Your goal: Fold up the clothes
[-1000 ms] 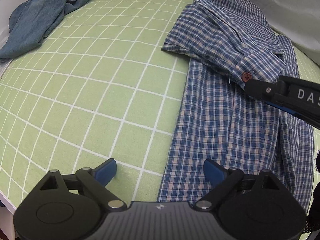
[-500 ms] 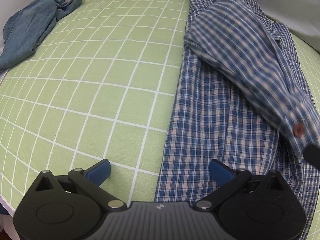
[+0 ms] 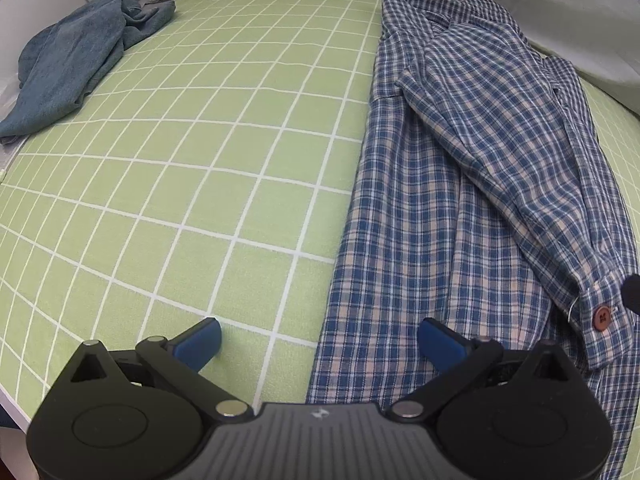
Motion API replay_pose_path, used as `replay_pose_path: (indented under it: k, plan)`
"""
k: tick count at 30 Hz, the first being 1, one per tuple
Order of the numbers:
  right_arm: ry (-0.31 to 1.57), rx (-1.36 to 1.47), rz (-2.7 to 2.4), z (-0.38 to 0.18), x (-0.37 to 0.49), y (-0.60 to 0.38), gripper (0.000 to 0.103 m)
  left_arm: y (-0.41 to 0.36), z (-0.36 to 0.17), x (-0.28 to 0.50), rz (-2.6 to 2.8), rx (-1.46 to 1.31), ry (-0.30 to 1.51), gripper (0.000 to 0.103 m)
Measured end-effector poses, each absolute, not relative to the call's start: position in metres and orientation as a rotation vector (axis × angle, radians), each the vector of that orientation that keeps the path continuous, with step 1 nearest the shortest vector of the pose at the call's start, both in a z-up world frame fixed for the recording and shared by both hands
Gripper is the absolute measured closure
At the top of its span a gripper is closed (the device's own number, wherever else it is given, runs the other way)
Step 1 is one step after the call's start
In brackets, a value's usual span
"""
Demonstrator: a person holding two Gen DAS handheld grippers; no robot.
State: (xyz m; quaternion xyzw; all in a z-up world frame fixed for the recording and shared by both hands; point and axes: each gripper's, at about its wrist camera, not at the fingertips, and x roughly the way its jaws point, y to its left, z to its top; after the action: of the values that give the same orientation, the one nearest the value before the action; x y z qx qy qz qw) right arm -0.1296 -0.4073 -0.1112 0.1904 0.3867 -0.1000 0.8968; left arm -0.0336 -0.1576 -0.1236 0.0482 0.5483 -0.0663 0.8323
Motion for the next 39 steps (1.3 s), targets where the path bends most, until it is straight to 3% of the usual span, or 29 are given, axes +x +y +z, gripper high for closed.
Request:
replay_pose_path:
  k: [3, 5, 6, 7, 8, 16, 26, 29, 30, 31, 33, 39]
  plan:
    - [0.803, 0.39, -0.217, -0.122, -0.12, -0.405, 0.038, -0.156, -0.123, -0.032, -0.139, 0.099, 1.158, 0.0]
    - [0.828, 0.376, -0.205, -0.128, -0.117, -0.403, 0.043, -0.156, -0.122, -0.031, -0.137, 0.093, 1.166, 0.0]
    - [0.845, 0.371, -0.196, -0.131, -0.117, -0.402, 0.063, -0.155, -0.121, -0.031, -0.143, 0.079, 1.172, 0.0]
    - [0.857, 0.366, -0.187, -0.133, -0.117, -0.401, 0.095, -0.151, -0.119, -0.032, -0.155, 0.053, 1.174, 0.0]
    - [0.84, 0.369, -0.191, -0.129, -0.125, -0.401, 0.101, -0.148, -0.118, -0.034, -0.168, 0.025, 1.177, 0.0]
    - [0.746, 0.436, -0.204, -0.094, -0.194, -0.397, 0.102, -0.126, -0.099, -0.062, -0.231, -0.054, 1.123, 0.003]
    - [0.911, 0.479, -0.255, -0.128, -0.225, -0.395, 0.101, -0.126, -0.095, -0.09, -0.301, 0.08, 1.114, 0.006]
    - [0.886, 0.468, -0.263, -0.124, -0.231, -0.391, 0.097, -0.125, -0.098, -0.098, -0.311, 0.109, 1.115, 0.007]
    - [0.878, 0.454, -0.265, -0.122, -0.232, -0.389, 0.09, -0.125, -0.099, -0.1, -0.314, 0.116, 1.116, 0.007]
    - [0.872, 0.436, -0.272, -0.12, -0.233, -0.387, 0.073, -0.123, -0.099, -0.101, -0.317, 0.12, 1.119, 0.007]
    - [0.864, 0.399, -0.28, -0.119, -0.234, -0.382, 0.058, -0.121, -0.099, -0.105, -0.32, 0.126, 1.127, 0.007]
    - [0.929, 0.367, -0.299, -0.131, -0.239, -0.375, 0.035, -0.118, -0.1, -0.122, -0.34, 0.15, 1.144, 0.007]
